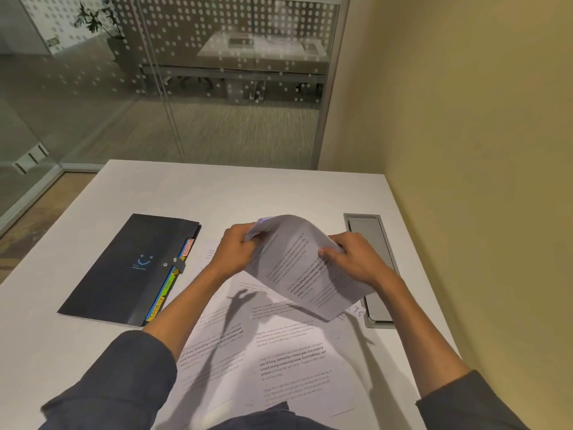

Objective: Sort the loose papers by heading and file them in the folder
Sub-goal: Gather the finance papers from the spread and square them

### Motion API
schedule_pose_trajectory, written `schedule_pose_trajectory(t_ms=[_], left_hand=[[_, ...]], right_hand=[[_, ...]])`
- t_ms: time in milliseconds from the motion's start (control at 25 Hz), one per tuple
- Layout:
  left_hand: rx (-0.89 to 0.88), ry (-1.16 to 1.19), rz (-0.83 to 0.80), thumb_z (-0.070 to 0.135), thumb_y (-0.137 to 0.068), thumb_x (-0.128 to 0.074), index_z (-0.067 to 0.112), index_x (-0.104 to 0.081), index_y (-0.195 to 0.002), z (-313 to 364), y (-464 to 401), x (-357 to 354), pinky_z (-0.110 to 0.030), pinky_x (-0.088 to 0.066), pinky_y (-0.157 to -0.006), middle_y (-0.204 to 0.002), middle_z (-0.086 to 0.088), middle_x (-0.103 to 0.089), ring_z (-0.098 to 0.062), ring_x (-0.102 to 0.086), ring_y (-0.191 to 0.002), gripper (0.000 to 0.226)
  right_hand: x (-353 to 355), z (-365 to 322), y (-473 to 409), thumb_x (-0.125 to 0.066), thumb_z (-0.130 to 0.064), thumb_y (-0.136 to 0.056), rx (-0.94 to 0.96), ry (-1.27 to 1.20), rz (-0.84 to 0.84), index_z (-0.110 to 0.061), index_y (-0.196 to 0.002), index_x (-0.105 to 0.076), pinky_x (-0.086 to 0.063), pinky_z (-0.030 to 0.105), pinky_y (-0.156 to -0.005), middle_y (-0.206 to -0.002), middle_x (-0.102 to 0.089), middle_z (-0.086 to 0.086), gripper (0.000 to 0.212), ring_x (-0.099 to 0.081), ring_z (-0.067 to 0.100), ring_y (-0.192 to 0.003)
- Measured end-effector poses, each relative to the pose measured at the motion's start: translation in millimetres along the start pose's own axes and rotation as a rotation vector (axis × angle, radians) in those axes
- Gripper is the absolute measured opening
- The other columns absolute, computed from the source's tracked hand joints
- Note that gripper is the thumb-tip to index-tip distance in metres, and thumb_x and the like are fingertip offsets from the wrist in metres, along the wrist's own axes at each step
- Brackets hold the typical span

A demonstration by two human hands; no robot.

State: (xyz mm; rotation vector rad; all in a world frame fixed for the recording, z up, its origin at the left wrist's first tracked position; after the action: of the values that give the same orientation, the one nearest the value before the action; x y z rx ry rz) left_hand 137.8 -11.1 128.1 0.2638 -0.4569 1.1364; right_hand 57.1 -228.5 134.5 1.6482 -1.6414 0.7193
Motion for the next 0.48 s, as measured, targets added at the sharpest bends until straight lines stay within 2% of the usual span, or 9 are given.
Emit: schedule_pose_trajectory(t_ms=[80, 120, 200, 280, 320, 400, 480], left_hand=[[0.023, 0.032, 0.028, 0.017, -0.089, -0.062, 0.020, -0.070, -0.080, 5.2, -4.4, 12.2, -0.027, -0.045, -0.063, -0.074, 0.002, -0.070, -0.009, -0.061, -0.069, 0.012], [0.035, 0.061, 0.076, 0.021, -0.087, -0.068, 0.019, -0.071, -0.092, 5.1, -6.5, 21.1, -0.027, -0.049, -0.068, -0.084, 0.003, -0.071, -0.009, -0.064, -0.077, 0.006], [0.092, 0.142, 0.241, 0.023, -0.081, -0.076, 0.017, -0.064, -0.114, -4.4, -5.8, 42.2, -0.021, -0.049, -0.075, -0.100, 0.002, -0.068, -0.007, -0.063, -0.090, 0.035], [0.223, 0.281, 0.351, 0.026, -0.078, -0.079, 0.018, -0.055, -0.124, -23.5, 1.8, 47.8, -0.018, -0.044, -0.078, -0.107, -0.001, -0.063, -0.007, -0.059, -0.097, 0.053], [0.308, 0.353, 0.343, 0.032, -0.077, -0.080, 0.018, -0.052, -0.127, -34.2, 7.3, 40.8, -0.021, -0.042, -0.082, -0.112, -0.004, -0.062, -0.012, -0.059, -0.102, 0.060], [0.411, 0.516, 0.222, 0.043, -0.072, -0.077, 0.015, -0.051, -0.130, -48.0, 22.0, 13.5, -0.029, -0.042, -0.090, -0.122, -0.009, -0.063, -0.020, -0.061, -0.107, 0.070], [0.414, 0.646, 0.005, 0.044, -0.080, -0.070, 0.010, -0.057, -0.125, -44.9, 39.6, -21.4, -0.035, -0.047, -0.091, -0.122, -0.010, -0.066, -0.023, -0.065, -0.103, 0.058]], right_hand=[[3.9, 1.0, 3.1, -0.061, -0.026, -0.094, -0.015, -0.123, 0.018, -0.011, -0.077, -0.068, -0.044, 0.026, -0.056, -0.072, -0.070, 0.000, 0.024, -0.066, 0.016, -0.064], [6.2, 3.2, 6.1, -0.062, -0.024, -0.095, -0.035, -0.212, 0.017, -0.010, -0.080, -0.070, -0.048, 0.025, -0.057, -0.075, -0.072, 0.000, 0.021, -0.069, 0.013, -0.066], [11.2, 7.9, 12.9, -0.063, -0.020, -0.095, -0.062, -0.432, 0.016, -0.004, -0.092, -0.072, -0.056, 0.028, -0.064, -0.085, -0.076, 0.004, 0.018, -0.073, 0.015, -0.075], [16.2, 16.5, 18.6, -0.064, -0.015, -0.094, -0.090, -0.658, 0.051, 0.000, -0.101, -0.071, -0.058, 0.029, -0.070, -0.095, -0.077, 0.009, 0.018, -0.075, 0.022, -0.083], [16.4, 20.8, 20.5, -0.064, -0.013, -0.094, -0.112, -0.773, 0.075, 0.000, -0.106, -0.071, -0.059, 0.029, -0.073, -0.099, -0.076, 0.010, 0.019, -0.074, 0.024, -0.087], [12.1, 32.3, 20.2, -0.064, -0.010, -0.093, -0.169, -0.957, 0.144, 0.002, -0.113, -0.068, -0.059, 0.036, -0.083, -0.105, -0.075, 0.013, 0.024, -0.073, 0.027, -0.094], [2.6, 43.9, 18.8, -0.066, -0.008, -0.090, -0.250, -1.067, 0.223, 0.003, -0.112, -0.068, -0.058, 0.040, -0.087, -0.105, -0.074, 0.015, 0.025, -0.073, 0.029, -0.095]])
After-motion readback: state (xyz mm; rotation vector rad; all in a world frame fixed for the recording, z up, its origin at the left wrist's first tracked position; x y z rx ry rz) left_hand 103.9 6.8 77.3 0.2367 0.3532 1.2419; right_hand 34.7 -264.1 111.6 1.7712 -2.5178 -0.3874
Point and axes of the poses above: each hand's wrist, its own y-axis away from the middle knuckle, its own x-axis out of the back of the hand, z = x × y, the point moved 8 cm from there along -y, towards the middle knuckle
